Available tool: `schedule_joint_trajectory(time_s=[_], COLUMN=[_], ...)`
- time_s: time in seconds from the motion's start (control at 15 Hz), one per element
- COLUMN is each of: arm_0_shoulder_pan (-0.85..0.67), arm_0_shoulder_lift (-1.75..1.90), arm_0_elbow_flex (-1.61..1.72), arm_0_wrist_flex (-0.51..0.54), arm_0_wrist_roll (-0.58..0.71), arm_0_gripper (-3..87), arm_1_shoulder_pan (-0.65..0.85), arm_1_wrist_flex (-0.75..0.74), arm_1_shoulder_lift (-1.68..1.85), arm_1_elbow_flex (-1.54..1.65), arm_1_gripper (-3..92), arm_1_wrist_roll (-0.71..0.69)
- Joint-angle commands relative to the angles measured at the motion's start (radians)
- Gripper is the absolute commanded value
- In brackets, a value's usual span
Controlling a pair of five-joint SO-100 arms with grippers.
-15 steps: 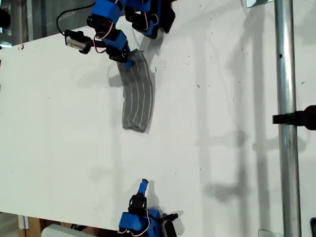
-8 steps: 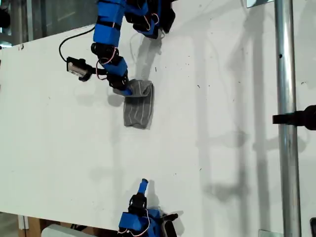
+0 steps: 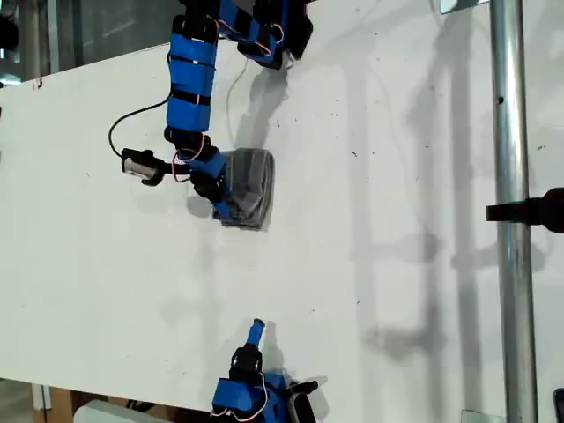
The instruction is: Grasp corners of a towel and fold twice.
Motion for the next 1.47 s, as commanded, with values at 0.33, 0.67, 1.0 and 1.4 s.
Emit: schedule_joint_trajectory(time_s=[0.33, 0.67, 1.0, 1.4], arm_0_shoulder_pan=[-0.026, -0.023, 0.038, 0.037], arm_0_shoulder_lift=[0.005, 0.005, 0.005, 0.005], arm_0_elbow_flex=[0.058, 0.204, 0.198, 0.206], arm_0_wrist_flex=[-0.048, -0.071, 0.06, 0.044], arm_0_wrist_roll=[-0.026, -0.31, -0.345, 0.184], arm_0_gripper=[-2.8, -2.8, -0.2, -0.4], arm_1_shoulder_pan=[0.097, 0.049, -0.015, -0.038], arm_1_wrist_flex=[0.106, 0.489, 0.604, 0.63], arm_1_shoulder_lift=[0.976, 1.713, 1.707, 1.709], arm_1_elbow_flex=[0.721, 1.178, 1.184, 1.184], arm_1_gripper=[-0.3, -0.3, 12.7, 12.8], arm_1_wrist_roll=[0.077, 0.333, 0.532, 0.38])
